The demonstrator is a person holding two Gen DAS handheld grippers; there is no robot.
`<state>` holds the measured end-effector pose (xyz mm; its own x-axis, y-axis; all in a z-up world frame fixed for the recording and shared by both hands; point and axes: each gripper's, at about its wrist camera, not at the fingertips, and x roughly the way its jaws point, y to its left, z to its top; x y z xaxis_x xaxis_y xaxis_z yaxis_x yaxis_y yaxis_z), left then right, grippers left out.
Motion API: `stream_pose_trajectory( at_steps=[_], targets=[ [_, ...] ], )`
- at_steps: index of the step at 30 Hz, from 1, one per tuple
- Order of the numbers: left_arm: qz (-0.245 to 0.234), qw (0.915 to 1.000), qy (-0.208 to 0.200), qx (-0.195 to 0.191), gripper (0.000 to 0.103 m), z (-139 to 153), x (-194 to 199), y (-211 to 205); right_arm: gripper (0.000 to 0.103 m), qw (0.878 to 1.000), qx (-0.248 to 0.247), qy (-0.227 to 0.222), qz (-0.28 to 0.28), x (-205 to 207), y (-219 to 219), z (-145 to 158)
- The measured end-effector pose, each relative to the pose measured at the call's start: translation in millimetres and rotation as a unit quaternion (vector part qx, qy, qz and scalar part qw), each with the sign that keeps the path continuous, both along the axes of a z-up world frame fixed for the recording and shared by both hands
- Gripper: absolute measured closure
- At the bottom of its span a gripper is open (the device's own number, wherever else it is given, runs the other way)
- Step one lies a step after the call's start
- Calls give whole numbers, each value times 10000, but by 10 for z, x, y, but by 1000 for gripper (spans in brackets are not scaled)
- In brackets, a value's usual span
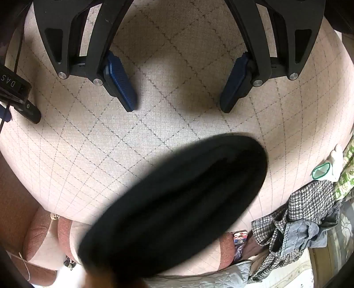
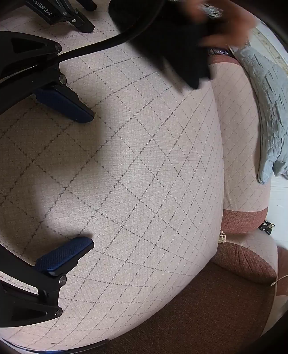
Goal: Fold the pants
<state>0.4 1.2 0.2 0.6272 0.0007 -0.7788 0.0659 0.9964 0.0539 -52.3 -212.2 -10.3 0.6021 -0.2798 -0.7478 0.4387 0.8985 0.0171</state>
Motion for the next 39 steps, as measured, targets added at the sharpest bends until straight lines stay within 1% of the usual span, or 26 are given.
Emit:
stream_pose_trajectory(
  at_steps=[33,36,39],
  targets=[
    [2,10000,4,7,24,1,-9,-20,0,10000,-2,18,1,19,-45,-10],
    [3,10000,4,6,24,1,5,-4,0,10000,-7,15,0,2,41,30],
    [3,10000,4,10,24,2,9,-4,0,10000,-5,18,0,26,23,18]
  ],
)
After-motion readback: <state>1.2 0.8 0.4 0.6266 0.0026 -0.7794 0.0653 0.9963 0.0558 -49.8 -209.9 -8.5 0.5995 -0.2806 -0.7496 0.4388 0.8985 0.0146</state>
